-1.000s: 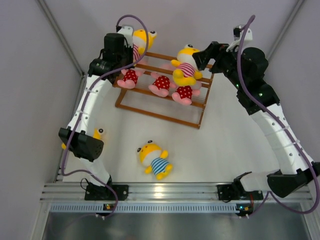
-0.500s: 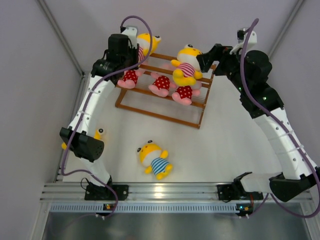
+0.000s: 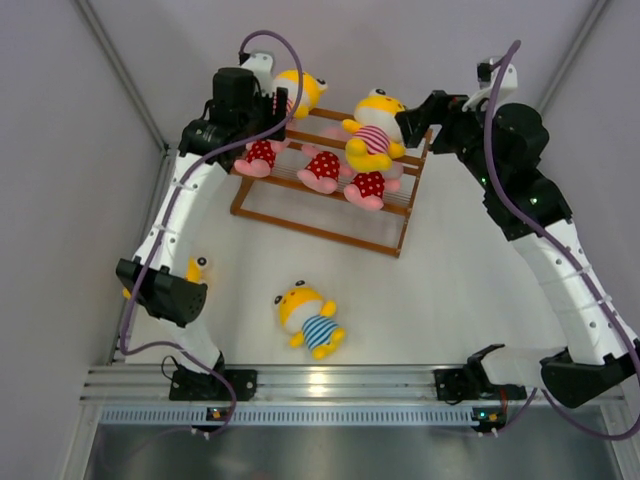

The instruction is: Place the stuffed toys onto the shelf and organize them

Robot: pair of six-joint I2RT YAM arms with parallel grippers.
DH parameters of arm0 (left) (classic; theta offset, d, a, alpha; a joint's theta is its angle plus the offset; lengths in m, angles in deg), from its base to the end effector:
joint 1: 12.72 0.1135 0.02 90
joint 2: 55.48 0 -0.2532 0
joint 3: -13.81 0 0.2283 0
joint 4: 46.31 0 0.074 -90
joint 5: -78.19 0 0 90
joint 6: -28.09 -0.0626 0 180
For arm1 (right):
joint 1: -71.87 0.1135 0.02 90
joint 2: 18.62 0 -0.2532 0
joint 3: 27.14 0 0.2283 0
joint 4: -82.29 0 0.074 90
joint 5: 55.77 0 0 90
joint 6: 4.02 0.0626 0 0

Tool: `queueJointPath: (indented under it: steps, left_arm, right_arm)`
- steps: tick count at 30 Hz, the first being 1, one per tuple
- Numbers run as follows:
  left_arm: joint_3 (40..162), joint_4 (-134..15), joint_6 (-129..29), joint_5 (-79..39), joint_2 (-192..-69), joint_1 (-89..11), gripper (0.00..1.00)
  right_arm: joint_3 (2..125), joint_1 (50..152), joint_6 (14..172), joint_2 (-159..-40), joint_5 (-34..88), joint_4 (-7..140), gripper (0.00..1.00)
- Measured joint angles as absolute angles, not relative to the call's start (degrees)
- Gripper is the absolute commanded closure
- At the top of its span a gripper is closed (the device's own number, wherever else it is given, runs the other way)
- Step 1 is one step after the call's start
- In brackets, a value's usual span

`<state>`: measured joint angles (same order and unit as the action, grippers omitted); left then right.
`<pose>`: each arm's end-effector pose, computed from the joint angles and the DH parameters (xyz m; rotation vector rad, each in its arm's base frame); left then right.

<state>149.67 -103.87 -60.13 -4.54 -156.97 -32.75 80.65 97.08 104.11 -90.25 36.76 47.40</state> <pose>0.3635 -0.1241 0.4369 0.2312 1.9606 -0.1230 0.2373 0.1087 0.4915 -0.0618 1.5748 0.5625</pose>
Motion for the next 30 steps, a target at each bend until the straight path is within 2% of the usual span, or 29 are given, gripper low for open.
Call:
queueJointPath:
  steps: [7,13,19,23,30]
  left_arm:
    - [149.08,-103.74,-60.85,-4.63,-152.91,-32.75,0.17]
    - [143.40,-102.76,-65.22,-2.81,-144.65,-32.75,0.06]
    - [131.66,-103.46,-71.39,1.84,-130.75,-32.05,0.03]
    - [121.34,-106.01,-73.95,2.89,-120.45,-26.61,0.02]
    - [99.09,-110.89,-75.43,1.21,-107.95,-14.26,0.03]
  right_arm:
    - [80.35,97.08,102.14,-88.62,34.90,46.63,0.08]
    - [80.35,97.45,96.35,-85.95,26.66,41.60,0.09]
    - [81.85,102.59,89.77,-84.18,17.77,30.15,0.10]
    - [80.91,108.45,86.29,-83.33,16.15,24.40,0.12]
    - [62.47,116.25,86.38,-77.53,18.77,24.05,0.13]
